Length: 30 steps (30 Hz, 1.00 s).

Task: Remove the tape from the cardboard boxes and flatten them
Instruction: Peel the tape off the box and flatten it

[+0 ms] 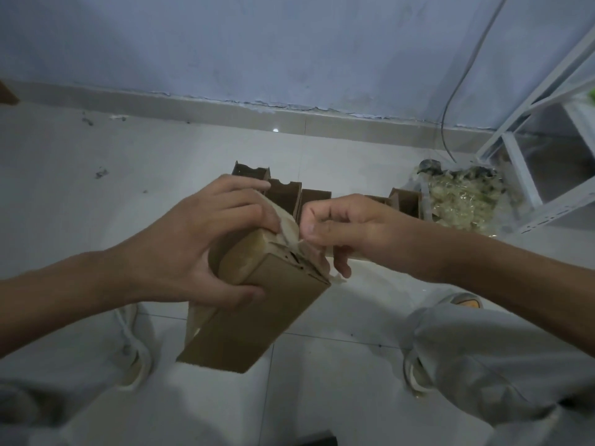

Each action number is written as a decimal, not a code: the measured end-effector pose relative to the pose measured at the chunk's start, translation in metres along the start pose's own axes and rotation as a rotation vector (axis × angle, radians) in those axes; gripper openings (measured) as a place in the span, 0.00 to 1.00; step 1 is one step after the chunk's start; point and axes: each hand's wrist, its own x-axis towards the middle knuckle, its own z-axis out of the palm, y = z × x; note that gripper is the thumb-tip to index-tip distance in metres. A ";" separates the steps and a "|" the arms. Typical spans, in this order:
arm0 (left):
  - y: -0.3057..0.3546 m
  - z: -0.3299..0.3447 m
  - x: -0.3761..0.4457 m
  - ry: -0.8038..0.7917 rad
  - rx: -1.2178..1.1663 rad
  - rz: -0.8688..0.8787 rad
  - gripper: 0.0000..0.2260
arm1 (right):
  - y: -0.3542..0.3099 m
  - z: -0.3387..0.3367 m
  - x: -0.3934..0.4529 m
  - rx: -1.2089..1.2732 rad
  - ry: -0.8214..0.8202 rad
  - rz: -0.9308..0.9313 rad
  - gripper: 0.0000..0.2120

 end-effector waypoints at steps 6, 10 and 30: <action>-0.002 0.013 -0.001 -0.057 0.000 -0.002 0.27 | 0.006 0.018 0.005 -0.187 0.122 -0.005 0.19; -0.006 0.015 -0.001 -0.083 0.009 -0.001 0.27 | 0.009 0.017 0.006 -0.304 0.196 -0.106 0.05; 0.009 0.021 0.014 0.166 0.328 -0.241 0.43 | -0.005 0.027 0.018 -0.339 0.609 -0.196 0.05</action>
